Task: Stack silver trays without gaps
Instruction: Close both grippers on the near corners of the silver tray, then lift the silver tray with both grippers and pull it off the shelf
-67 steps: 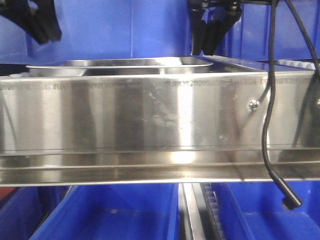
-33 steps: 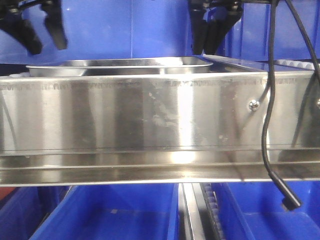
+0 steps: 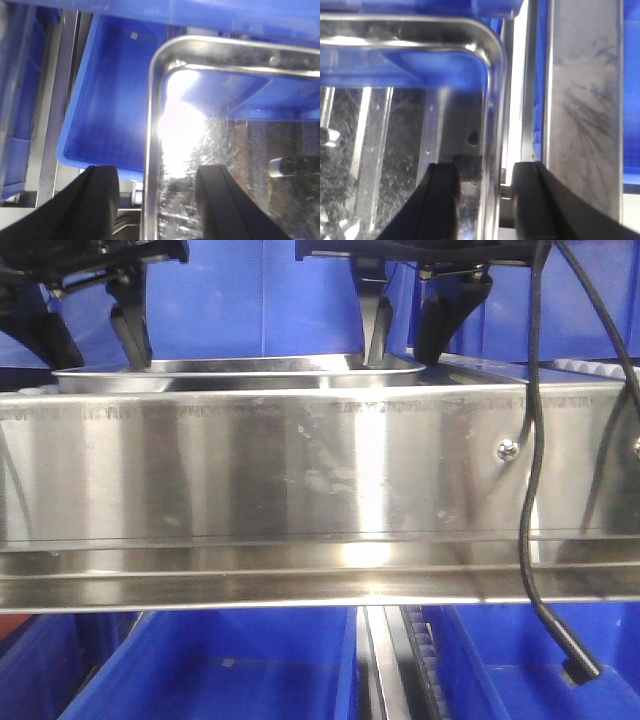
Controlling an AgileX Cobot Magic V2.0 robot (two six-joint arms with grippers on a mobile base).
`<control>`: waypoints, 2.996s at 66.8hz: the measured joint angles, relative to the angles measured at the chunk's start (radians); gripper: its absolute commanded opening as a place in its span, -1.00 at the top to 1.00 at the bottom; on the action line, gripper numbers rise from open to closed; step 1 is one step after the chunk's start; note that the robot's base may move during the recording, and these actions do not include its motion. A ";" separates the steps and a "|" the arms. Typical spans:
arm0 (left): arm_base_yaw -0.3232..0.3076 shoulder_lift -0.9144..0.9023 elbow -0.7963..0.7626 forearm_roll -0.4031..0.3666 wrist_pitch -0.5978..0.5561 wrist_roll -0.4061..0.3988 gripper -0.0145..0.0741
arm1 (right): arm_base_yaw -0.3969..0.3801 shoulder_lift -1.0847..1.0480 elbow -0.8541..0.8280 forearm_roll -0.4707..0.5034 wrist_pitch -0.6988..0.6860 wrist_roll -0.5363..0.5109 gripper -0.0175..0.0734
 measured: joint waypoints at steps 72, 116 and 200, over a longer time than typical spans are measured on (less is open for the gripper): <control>0.000 0.032 0.000 0.008 -0.019 0.000 0.06 | -0.003 0.053 0.000 0.028 -0.013 0.034 0.24; 0.000 0.032 0.000 0.013 0.000 0.017 0.71 | -0.008 0.053 0.000 0.021 -0.005 0.034 0.67; -0.499 -0.440 0.061 0.446 0.292 -0.496 0.71 | 0.360 -0.442 0.181 -0.433 0.099 0.375 0.65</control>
